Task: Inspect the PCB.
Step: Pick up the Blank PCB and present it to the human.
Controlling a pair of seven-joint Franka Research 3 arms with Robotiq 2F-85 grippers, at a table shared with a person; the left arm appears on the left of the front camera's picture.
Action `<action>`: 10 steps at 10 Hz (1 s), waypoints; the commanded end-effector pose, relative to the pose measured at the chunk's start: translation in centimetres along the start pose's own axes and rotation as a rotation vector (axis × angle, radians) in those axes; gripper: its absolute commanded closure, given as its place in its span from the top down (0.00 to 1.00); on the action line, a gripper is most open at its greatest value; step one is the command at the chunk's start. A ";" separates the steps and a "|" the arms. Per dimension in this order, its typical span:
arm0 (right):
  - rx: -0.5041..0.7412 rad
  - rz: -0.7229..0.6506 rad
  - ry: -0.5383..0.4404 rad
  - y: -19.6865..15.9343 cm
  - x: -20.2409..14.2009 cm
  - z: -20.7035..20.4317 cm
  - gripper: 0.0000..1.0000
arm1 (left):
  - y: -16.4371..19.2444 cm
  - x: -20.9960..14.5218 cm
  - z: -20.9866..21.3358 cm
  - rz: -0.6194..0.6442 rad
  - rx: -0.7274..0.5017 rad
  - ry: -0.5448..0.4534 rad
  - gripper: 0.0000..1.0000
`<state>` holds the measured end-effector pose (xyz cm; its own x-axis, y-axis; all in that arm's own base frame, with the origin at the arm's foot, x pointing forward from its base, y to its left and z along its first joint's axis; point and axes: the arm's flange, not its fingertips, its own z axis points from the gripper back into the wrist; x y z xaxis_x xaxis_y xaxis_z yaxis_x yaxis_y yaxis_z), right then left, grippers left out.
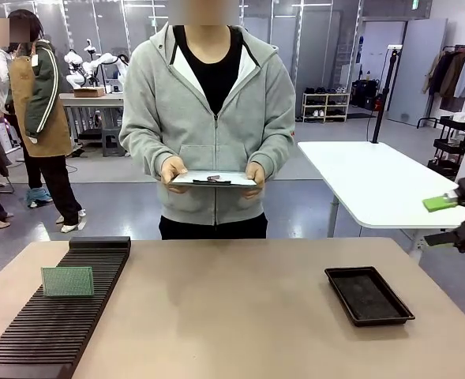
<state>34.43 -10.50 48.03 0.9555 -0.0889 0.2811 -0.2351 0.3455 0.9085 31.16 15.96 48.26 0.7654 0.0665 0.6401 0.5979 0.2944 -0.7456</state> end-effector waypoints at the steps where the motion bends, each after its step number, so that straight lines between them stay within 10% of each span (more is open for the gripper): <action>1: 0.083 -0.006 -0.043 -1.7 -0.8 1.3 1.00 | 1.8 0.8 1.2 0.026 -0.009 -0.028 1.00; 10: 0.124 -0.033 -0.122 -4.3 -3.8 3.8 1.00 | 3.8 -1.7 6.9 0.104 0.108 -0.119 1.00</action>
<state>31.16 -15.26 44.49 0.9447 -0.2037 0.2570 -0.2086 0.2315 0.9502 30.22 23.38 45.27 0.7962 0.2159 0.5651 0.4689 0.3699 -0.8020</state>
